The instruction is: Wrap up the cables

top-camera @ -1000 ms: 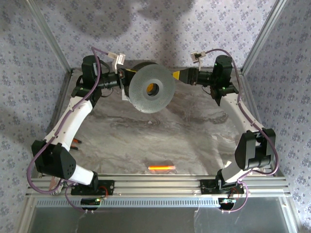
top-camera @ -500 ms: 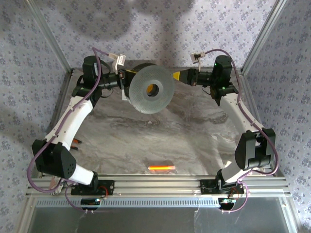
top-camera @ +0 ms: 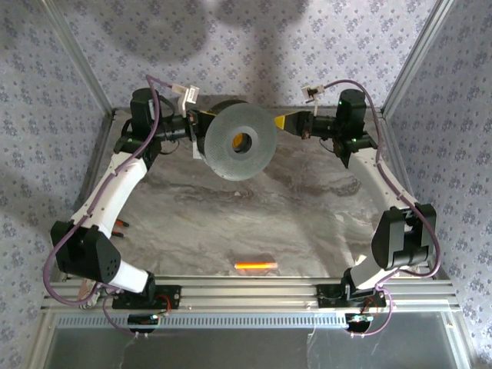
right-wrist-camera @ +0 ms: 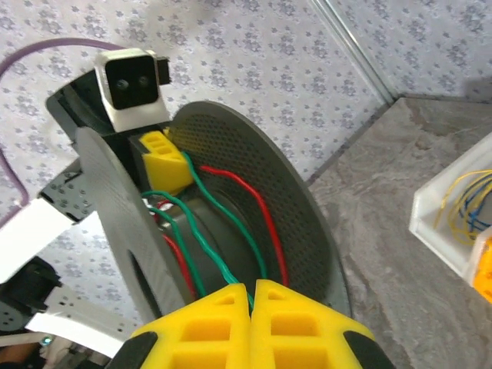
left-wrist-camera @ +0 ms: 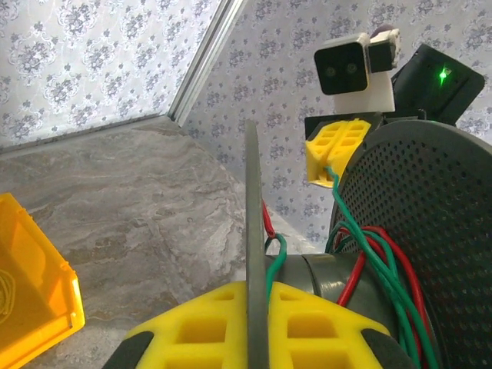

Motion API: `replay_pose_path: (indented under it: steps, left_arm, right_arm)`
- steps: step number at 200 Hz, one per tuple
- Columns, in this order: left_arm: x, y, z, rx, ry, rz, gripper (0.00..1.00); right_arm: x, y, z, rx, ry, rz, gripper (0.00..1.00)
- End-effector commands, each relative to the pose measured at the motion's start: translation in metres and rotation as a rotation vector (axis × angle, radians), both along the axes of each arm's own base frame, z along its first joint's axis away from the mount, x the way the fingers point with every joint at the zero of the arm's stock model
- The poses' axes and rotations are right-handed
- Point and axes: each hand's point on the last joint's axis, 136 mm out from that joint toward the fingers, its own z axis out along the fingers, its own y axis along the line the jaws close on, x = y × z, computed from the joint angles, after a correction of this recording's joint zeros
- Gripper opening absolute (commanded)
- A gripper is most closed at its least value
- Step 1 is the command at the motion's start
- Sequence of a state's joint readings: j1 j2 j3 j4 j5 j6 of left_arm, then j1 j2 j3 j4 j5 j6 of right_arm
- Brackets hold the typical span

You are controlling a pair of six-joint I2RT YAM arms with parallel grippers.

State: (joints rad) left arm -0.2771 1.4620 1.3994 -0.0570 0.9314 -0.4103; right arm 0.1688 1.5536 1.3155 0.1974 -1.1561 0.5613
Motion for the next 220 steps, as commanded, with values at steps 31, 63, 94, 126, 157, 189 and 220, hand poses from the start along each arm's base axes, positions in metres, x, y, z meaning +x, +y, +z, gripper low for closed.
replay_pose_path:
  steps: [31,63,94,126,157,189,220]
  left_arm:
    - [-0.018,-0.005,0.089,-0.175,-0.140,-0.097,0.00]
    - [0.016,0.019,0.107,-0.287,-0.136,0.062,0.00]
    - [0.053,0.040,0.105,-0.353,-0.089,0.276,0.00]
    - [0.082,0.064,0.095,-0.492,-0.009,0.473,0.00]
    - [0.098,0.077,0.070,-0.567,0.066,0.630,0.00]
    - [0.100,0.072,0.048,-0.566,0.114,0.745,0.00]
    - [0.099,0.072,0.029,-0.571,0.154,0.852,0.00]
  right_arm:
    - [0.004,0.001,-0.053,-0.027,0.014,-0.047,0.00]
    - [-0.011,0.018,-0.063,-0.034,-0.001,-0.051,0.00]
    - [-0.027,0.039,-0.067,-0.052,-0.043,-0.080,0.00]
    - [-0.034,0.063,-0.073,-0.056,-0.075,-0.127,0.00]
    - [-0.036,0.086,-0.070,-0.054,-0.126,-0.186,0.00]
    - [-0.038,0.108,-0.058,-0.027,-0.173,-0.205,0.00]
    - [-0.039,0.129,-0.048,-0.001,-0.203,-0.208,0.00]
